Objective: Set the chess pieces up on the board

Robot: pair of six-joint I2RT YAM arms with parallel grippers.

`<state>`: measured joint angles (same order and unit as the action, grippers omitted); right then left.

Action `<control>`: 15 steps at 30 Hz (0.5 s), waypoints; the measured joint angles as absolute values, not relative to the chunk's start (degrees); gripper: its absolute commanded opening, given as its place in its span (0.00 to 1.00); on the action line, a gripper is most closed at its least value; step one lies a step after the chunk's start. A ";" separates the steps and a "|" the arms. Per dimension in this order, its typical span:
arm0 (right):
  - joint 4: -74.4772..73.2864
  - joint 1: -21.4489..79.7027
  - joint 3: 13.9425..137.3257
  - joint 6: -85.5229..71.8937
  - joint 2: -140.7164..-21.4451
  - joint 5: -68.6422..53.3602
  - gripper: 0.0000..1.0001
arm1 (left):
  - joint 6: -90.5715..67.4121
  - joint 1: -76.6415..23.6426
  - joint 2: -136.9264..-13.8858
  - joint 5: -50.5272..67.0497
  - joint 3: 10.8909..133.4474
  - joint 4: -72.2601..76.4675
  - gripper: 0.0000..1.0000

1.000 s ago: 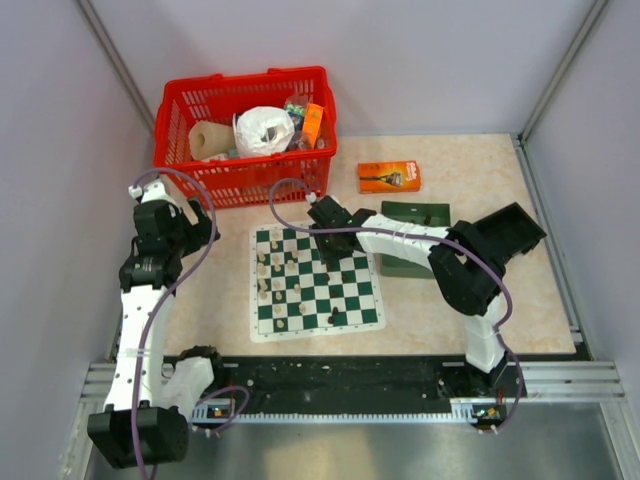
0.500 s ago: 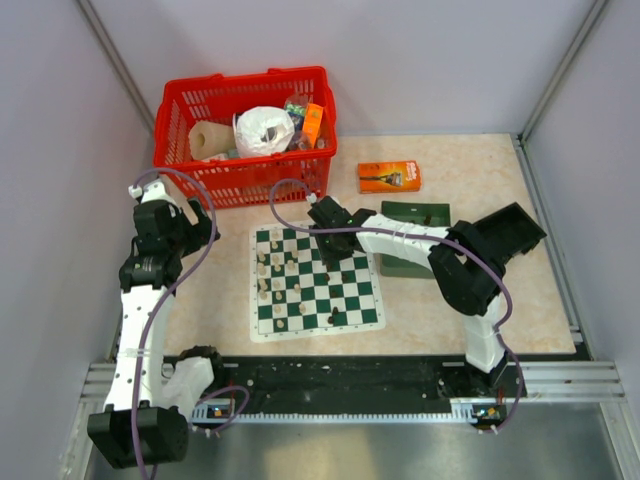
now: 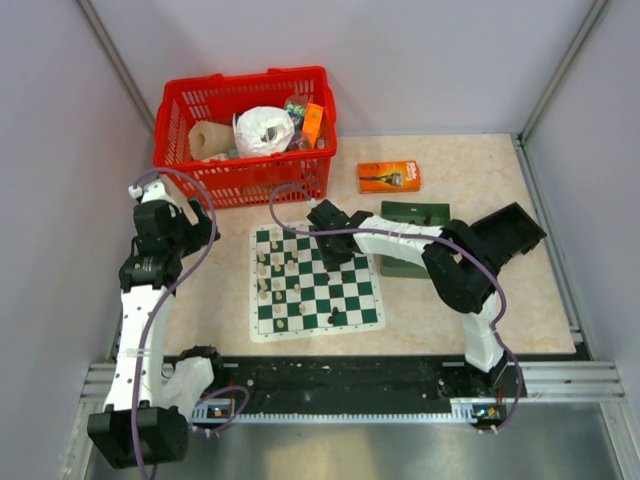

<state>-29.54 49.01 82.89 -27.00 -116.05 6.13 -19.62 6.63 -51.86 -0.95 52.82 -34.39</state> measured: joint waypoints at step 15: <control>-29.65 49.01 82.91 -25.65 -115.98 7.60 0.19 | -23.24 6.63 -50.98 0.82 52.82 -34.24 0.99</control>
<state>-29.65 49.01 82.91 -25.65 -115.98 7.60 -23.24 6.63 -50.98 0.82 52.82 -34.24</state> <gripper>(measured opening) 0.197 0.988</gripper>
